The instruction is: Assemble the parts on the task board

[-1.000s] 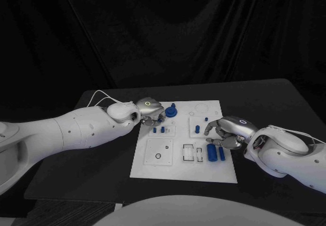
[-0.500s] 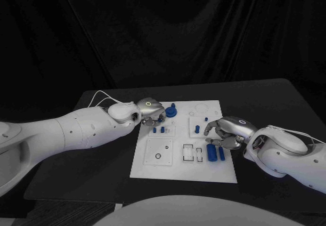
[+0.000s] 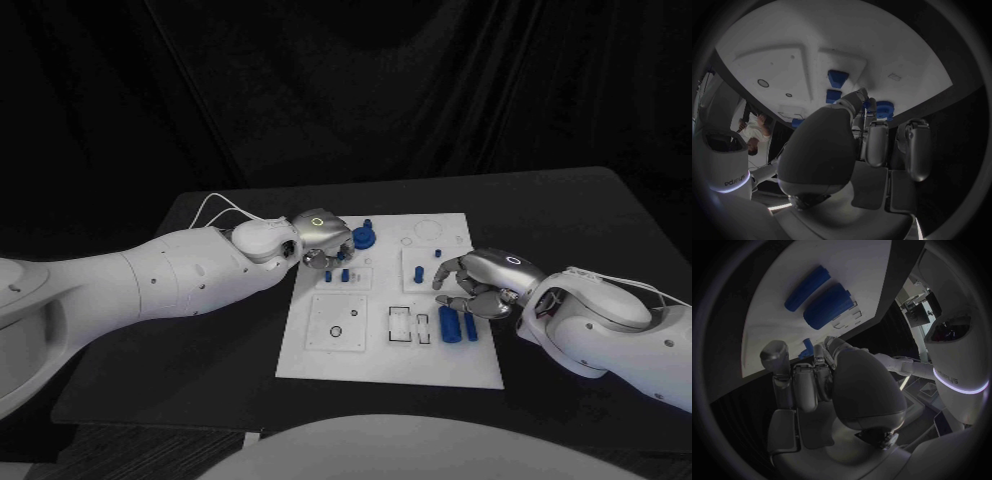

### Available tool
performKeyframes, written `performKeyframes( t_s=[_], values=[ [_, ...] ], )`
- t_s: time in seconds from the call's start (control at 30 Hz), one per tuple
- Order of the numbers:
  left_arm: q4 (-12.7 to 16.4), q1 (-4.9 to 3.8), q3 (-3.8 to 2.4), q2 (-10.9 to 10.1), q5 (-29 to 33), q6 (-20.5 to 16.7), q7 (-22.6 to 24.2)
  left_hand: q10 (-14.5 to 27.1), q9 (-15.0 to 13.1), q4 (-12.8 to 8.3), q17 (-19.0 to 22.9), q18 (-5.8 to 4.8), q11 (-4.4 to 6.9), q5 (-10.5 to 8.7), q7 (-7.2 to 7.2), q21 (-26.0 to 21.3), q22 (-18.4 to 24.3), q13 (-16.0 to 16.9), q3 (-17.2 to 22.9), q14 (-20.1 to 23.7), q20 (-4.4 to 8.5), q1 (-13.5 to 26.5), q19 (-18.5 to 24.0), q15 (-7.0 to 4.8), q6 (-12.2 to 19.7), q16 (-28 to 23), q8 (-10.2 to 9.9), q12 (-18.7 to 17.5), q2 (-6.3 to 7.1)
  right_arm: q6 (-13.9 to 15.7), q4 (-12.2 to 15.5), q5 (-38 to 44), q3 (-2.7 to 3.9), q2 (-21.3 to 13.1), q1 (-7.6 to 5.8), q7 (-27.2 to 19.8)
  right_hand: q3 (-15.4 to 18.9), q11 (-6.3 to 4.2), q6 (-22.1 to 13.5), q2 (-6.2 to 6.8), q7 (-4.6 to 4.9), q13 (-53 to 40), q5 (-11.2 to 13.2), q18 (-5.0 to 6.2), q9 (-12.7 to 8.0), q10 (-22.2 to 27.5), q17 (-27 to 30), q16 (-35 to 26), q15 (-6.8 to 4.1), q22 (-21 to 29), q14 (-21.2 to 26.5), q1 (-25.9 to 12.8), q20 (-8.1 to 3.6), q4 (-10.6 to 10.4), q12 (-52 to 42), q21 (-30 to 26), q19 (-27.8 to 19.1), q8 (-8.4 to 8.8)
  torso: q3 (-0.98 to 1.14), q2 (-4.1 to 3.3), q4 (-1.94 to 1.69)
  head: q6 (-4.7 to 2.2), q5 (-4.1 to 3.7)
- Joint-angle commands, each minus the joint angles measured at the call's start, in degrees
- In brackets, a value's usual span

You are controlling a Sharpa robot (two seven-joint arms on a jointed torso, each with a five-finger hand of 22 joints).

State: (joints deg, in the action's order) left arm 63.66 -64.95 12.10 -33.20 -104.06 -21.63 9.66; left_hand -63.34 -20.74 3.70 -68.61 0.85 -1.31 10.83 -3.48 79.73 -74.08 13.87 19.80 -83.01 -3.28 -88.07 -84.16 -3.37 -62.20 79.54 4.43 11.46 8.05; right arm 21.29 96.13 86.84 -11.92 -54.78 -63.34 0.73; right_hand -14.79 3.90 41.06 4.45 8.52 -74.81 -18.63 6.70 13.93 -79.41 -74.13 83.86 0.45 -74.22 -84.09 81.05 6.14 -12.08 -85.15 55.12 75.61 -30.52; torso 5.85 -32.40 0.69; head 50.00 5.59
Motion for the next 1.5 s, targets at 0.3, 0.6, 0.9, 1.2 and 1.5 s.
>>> performKeyframes(
  t_s=[0.3,0.6,0.9,1.2,1.5],
  values=[
    [0.13,0.18,0.0,0.53,-0.05,-0.62,1.28,-3.0,1.13,-0.76,0.51,1.8,1.08,0.37,0.69,-0.58,-12.42,2.39,2.21,0.8,0.07,0.49,0.38,-0.24,1.99,-0.79,-0.96,1.02,-1.07,-0.89,-0.02,0.09,0.03,-0.01,0.5,1.35,-1.24,0.1,0.33,0.18,-0.14,-6.34,-0.71,0.37,-0.48,0.73,-9.51,-1.13,-0.29,-6.35,-1.69,0.94,0.1,0.25,1.22,-1.33,-0.63,-1.12,0.0,0.02,-0.03,0.0,0.07],
    [-0.5,0.18,0.0,1.05,-0.05,-0.41,0.79,-2.66,1.51,-0.88,0.78,1.85,1.08,0.34,0.91,-0.81,-12.36,2.61,2.27,0.93,0.06,0.5,0.51,-0.24,2.97,-0.96,-0.95,0.79,-1.15,-1.13,0.03,0.08,0.03,-0.08,0.56,1.56,-1.24,0.1,0.33,0.18,-0.14,-6.34,-0.71,0.37,-0.48,0.73,-9.51,-1.13,-0.29,-6.35,-1.69,0.94,0.1,0.25,1.22,-1.33,-0.63,-1.12,0.02,0.04,-0.08,0.0,-0.15],
    [-0.97,0.19,0.0,1.42,-0.05,1.1,-0.03,-0.91,2.2,-1.01,2.47,2.06,0.72,0.02,1.11,-1.83,-12.06,2.77,2.36,1.7,0.02,0.84,1.1,-0.02,4.56,-2.04,-0.94,-0.33,-0.95,-1.19,0.06,0.08,0.03,-0.09,0.57,1.66,-1.25,0.1,0.35,0.19,-0.14,-6.32,-0.63,0.39,-0.49,0.76,-9.49,-1.16,-0.29,-6.32,-1.66,0.94,0.1,0.26,1.24,-1.44,-0.68,-1.14,0.02,0.01,0.0,0.0,-0.18],
    [-1.05,0.2,0.01,1.23,-0.05,1.43,0.07,3.8,4.25,-0.47,3.58,2.26,-0.27,-1.77,3.68,-3.01,-11.77,2.25,2.59,2.37,-0.32,2.0,1.72,0.72,10.73,-2.81,-0.95,-3.26,0.5,-0.99,0.03,0.08,0.03,-0.09,0.64,1.57,-1.25,0.1,0.33,0.2,-0.14,-6.3,-0.61,0.4,-0.49,0.78,-9.49,-1.16,-0.29,-6.31,-1.66,0.95,0.1,0.27,1.25,-1.48,-0.7,-1.13,-0.01,0.01,0.0,0.0,-0.13],
    [-0.99,0.21,0.01,0.67,-0.05,0.87,0.18,5.69,4.92,-0.1,4.0,2.37,-0.46,-2.44,4.19,-3.63,-11.63,2.33,2.41,2.75,-0.51,2.34,2.06,0.91,12.58,-3.06,-0.9,-4.08,0.99,-0.87,-0.05,0.08,0.03,-0.13,0.69,1.53,-1.26,0.11,0.27,0.25,-0.13,-6.3,-0.58,0.41,-0.51,0.78,-9.48,-1.17,-0.29,-6.29,-1.65,0.98,0.1,0.3,1.25,-1.57,-0.74,-1.11,-0.01,-0.01,-0.02,0.0,-0.02]
  ],
)
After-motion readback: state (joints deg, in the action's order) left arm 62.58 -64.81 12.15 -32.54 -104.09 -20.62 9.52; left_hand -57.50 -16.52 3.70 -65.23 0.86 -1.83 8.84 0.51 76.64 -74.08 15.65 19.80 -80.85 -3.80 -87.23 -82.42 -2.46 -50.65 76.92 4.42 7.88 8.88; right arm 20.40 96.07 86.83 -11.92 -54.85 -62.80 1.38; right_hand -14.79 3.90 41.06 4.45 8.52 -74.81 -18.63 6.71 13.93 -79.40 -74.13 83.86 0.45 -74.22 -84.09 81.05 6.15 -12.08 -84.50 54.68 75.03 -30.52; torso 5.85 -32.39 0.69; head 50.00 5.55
